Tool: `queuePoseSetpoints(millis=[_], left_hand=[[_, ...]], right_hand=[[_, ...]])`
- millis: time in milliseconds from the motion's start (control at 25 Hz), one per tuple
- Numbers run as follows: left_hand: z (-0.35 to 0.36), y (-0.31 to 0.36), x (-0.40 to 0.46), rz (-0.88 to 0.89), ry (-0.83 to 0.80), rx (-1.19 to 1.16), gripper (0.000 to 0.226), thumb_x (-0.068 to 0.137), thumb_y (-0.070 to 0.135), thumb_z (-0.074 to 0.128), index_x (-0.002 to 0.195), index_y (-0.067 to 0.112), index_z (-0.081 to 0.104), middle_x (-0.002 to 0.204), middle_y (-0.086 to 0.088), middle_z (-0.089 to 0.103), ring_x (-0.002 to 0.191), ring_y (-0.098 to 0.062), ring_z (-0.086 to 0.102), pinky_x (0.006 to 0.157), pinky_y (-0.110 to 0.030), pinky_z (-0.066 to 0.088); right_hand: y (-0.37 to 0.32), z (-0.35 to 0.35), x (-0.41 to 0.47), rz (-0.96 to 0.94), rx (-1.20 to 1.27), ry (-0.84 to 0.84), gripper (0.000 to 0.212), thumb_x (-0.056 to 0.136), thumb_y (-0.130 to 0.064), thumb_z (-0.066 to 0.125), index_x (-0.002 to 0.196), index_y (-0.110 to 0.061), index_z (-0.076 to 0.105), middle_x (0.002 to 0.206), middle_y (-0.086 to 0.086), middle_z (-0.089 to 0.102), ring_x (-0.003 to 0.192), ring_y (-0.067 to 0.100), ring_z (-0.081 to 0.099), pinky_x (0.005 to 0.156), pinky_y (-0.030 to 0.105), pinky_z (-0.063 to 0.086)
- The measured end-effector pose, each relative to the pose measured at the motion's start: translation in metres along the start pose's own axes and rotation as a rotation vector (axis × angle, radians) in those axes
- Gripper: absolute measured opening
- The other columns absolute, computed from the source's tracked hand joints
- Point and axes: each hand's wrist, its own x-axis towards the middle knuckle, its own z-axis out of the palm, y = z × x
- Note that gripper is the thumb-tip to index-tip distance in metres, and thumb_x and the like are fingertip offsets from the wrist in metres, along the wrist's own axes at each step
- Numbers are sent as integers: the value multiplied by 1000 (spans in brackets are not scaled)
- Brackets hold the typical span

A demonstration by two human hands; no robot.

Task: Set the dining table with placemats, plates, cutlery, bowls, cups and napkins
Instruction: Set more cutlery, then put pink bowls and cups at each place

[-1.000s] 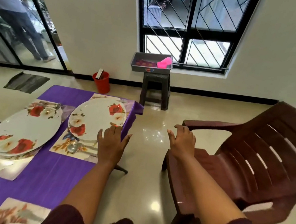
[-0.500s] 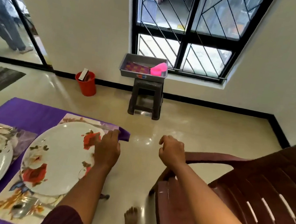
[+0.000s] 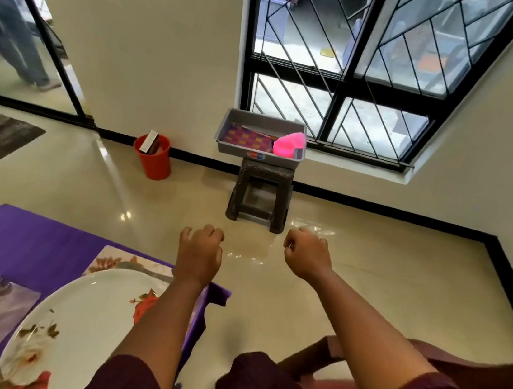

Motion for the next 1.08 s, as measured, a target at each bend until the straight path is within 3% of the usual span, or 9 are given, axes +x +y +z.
queuePoseSetpoints(millis=[320,640,880,1080], left_hand=[[23,-31,73,-84,53,22,20,81,2,64,99,9,68,91,-7,67,78,-24,64,90,-45,44],[100,-48,190,-193,20,52,33,79,1,64,111,9,62,85,-4,65,74,-22,64,87,-45,46],[164,-13,333,-128,-117,38,32,81,5,63,112,15,63,96,-1,68,85,-20,65,93,-40,42],[199,18,425,-42,-184,61,31,75,5,67,104,18,64,93,1,67,82,-21,65,84,-39,46]], right_hand=[[-16,-2,101,-211,-178,-22,9,91,-23,51,88,-22,59,94,-1,57,86,19,55,92,38,41],[25,15,253,-249,-203,-134,8,90,-23,54,94,-23,61,98,-1,56,91,19,54,94,37,40],[81,5,382,-211,-89,-194,8,88,-22,51,87,-24,59,94,-3,57,90,21,56,88,36,42],[142,-13,461,-46,23,-215,10,86,-20,50,83,-25,58,93,-2,59,90,26,58,73,30,38]])
